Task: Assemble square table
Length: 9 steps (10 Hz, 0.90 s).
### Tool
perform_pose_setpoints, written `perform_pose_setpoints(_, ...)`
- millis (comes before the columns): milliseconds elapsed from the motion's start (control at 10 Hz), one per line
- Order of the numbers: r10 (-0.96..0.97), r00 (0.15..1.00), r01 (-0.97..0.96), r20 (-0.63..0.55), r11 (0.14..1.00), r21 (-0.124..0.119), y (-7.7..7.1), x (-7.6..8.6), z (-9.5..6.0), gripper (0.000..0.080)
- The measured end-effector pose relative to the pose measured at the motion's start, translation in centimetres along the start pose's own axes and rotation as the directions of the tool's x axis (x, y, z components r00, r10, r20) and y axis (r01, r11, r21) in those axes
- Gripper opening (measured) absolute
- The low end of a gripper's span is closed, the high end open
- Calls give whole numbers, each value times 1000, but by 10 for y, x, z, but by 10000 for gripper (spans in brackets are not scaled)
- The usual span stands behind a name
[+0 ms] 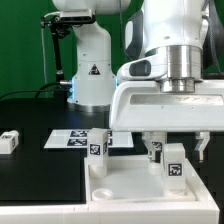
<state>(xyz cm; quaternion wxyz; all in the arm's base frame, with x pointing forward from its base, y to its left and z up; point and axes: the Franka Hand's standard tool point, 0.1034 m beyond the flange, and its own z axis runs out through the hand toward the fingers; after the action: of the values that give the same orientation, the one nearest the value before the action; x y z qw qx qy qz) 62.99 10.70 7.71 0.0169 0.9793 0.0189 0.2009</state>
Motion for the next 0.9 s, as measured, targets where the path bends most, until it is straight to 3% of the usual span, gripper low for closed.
perform_pose_setpoints(300, -12, 1000, 12, 4, 1000, 6, 4, 12, -14, 646)
perform_pose_setpoints(700, -26, 1000, 26, 8, 999, 19, 5, 25, -34, 649)
perform_pose_setpoints(900, -26, 998, 25, 51, 1000, 18, 6, 21, -31, 649)
